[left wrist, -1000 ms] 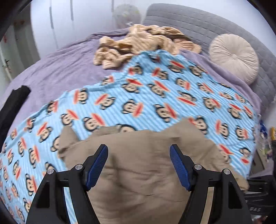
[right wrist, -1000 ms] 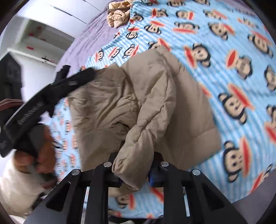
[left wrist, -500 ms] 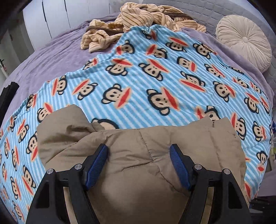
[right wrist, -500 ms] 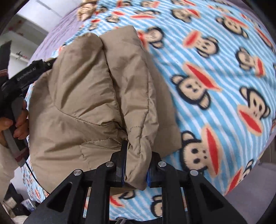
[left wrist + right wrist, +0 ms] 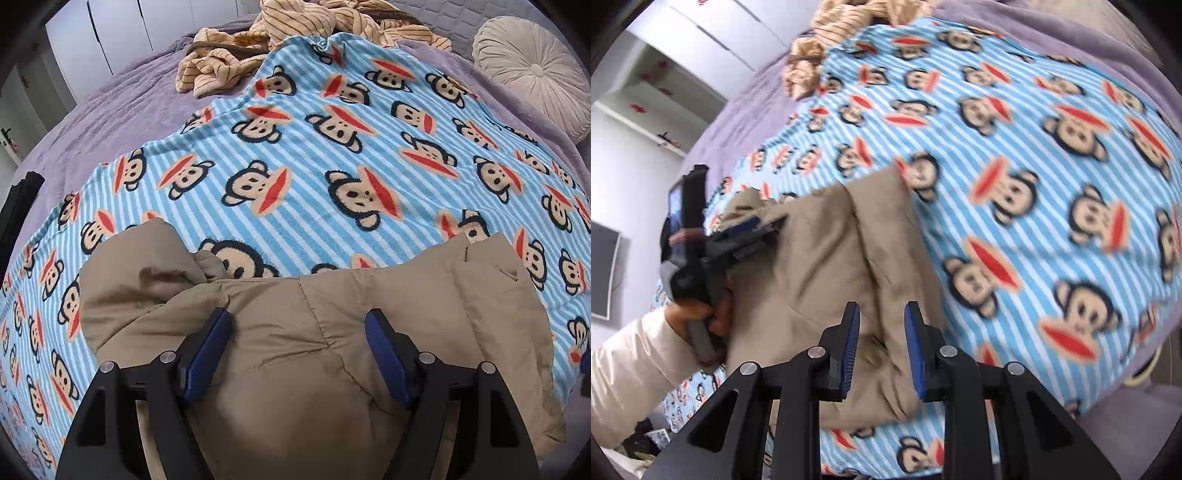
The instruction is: Fold large clothes
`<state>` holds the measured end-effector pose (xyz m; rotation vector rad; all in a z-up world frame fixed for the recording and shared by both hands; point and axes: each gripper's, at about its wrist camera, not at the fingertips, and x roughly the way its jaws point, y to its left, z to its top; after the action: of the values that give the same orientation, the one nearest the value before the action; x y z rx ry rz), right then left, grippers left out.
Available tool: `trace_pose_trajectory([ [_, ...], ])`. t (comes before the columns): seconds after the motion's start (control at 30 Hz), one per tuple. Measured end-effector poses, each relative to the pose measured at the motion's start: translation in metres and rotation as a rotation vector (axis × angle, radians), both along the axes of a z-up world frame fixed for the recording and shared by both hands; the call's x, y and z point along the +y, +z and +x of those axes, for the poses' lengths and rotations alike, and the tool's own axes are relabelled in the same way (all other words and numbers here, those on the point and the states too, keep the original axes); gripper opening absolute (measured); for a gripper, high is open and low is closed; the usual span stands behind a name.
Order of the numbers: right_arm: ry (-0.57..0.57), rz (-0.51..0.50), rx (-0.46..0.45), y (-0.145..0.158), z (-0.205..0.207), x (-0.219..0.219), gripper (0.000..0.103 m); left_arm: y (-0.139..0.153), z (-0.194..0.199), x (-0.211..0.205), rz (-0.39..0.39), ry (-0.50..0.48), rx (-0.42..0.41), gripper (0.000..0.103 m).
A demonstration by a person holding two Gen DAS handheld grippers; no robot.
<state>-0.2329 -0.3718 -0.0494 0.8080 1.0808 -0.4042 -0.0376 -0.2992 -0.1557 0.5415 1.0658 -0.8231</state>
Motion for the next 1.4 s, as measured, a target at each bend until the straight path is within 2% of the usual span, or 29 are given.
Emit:
trace_pose_trajectory([
  [0.1, 0.091, 0.032, 0.02, -0.021, 0.039, 0.009, 0.028, 0.011, 0.001, 0.006, 0.022, 0.034, 0.006, 0.076],
  [0.23, 0.21, 0.095, 0.125, -0.062, 0.064, 0.037, 0.028, 0.034, -0.001, 0.026, 0.034, 0.08, 0.016, 0.076],
  [0.33, 0.216, 0.137, 0.127, -0.072, 0.065, 0.037, 0.027, 0.045, -0.006, 0.048, 0.05, 0.132, 0.029, 0.076],
  [0.43, 0.225, 0.161, 0.131, -0.076, 0.069, 0.033, 0.029, 0.049, -0.014, 0.071, 0.047, 0.199, 0.078, 0.076],
  [0.47, 0.228, 0.166, 0.135, -0.076, 0.07, 0.032, 0.031, 0.051, -0.018, 0.078, 0.045, 0.221, 0.089, 0.086],
  [0.5, 0.232, 0.165, 0.141, -0.075, 0.07, 0.032, 0.033, 0.052, -0.021, 0.083, 0.048, 0.24, 0.094, 0.103],
  [0.7, 0.234, 0.149, 0.147, -0.07, 0.066, 0.032, 0.049, 0.057, -0.036, 0.113, 0.059, 0.315, 0.107, 0.103],
  [0.77, 0.23, 0.143, 0.141, -0.066, 0.064, 0.034, 0.065, 0.057, -0.039, 0.121, 0.063, 0.321, 0.114, 0.103],
  [0.9, 0.226, 0.12, 0.138, -0.052, 0.055, 0.039, 0.072, 0.055, -0.044, 0.136, 0.066, 0.334, 0.131, 0.103],
  [1.03, 0.224, 0.1, 0.128, -0.042, 0.048, 0.046, 0.083, 0.053, -0.05, 0.15, 0.056, 0.349, 0.152, 0.103],
  [1.4, 0.161, 0.072, 0.119, -0.031, 0.03, 0.063, 0.088, 0.059, -0.063, 0.183, 0.03, 0.342, 0.166, 0.103],
])
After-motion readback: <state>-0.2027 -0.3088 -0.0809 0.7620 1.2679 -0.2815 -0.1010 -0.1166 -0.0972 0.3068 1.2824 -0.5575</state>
